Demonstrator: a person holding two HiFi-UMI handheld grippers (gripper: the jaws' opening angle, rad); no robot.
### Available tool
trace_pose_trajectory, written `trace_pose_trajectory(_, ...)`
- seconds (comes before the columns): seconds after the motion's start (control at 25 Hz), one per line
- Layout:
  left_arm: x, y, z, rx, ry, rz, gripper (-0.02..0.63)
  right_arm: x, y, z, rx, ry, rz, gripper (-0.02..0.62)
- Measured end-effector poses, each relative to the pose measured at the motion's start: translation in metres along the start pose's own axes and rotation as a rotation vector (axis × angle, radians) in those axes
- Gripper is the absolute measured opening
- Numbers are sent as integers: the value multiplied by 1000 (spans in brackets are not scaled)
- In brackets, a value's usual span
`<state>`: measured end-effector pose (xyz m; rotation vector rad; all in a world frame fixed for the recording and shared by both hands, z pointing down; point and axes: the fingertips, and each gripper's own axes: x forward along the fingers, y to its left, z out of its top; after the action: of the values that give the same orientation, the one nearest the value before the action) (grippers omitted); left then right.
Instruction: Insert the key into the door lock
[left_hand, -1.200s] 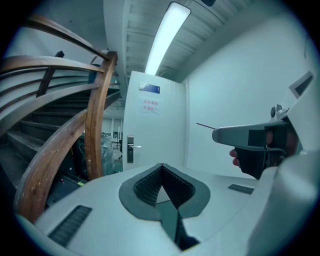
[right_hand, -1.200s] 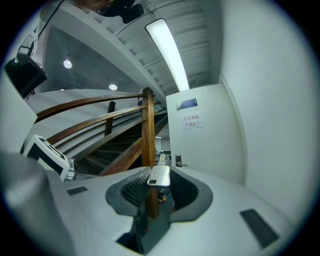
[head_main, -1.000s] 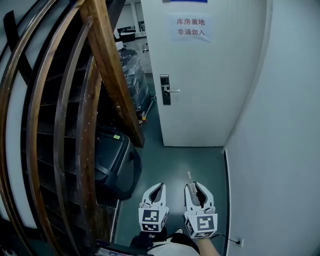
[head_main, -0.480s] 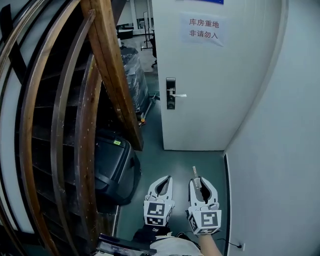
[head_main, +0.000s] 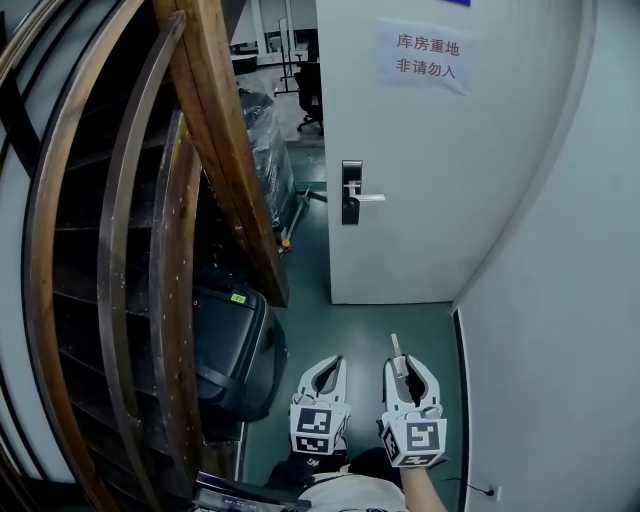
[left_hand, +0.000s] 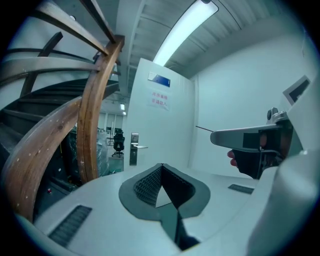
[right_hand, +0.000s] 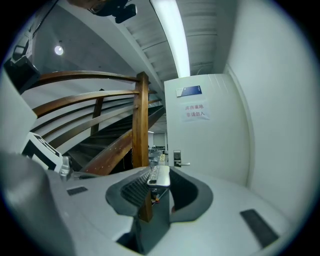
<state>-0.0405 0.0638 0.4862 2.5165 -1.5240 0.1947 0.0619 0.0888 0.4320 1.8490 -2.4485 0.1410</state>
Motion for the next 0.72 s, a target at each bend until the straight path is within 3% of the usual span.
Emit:
trace_pose_trajectory(0.36, 30, 27, 15, -42, -37, 8, 5, 44, -10, 3, -9, 15, -8, 118)
trace_pose_trajectory(0.72, 94, 68, 33, -6, -38, 92, 5, 129, -22, 3, 25, 5, 79, 118)
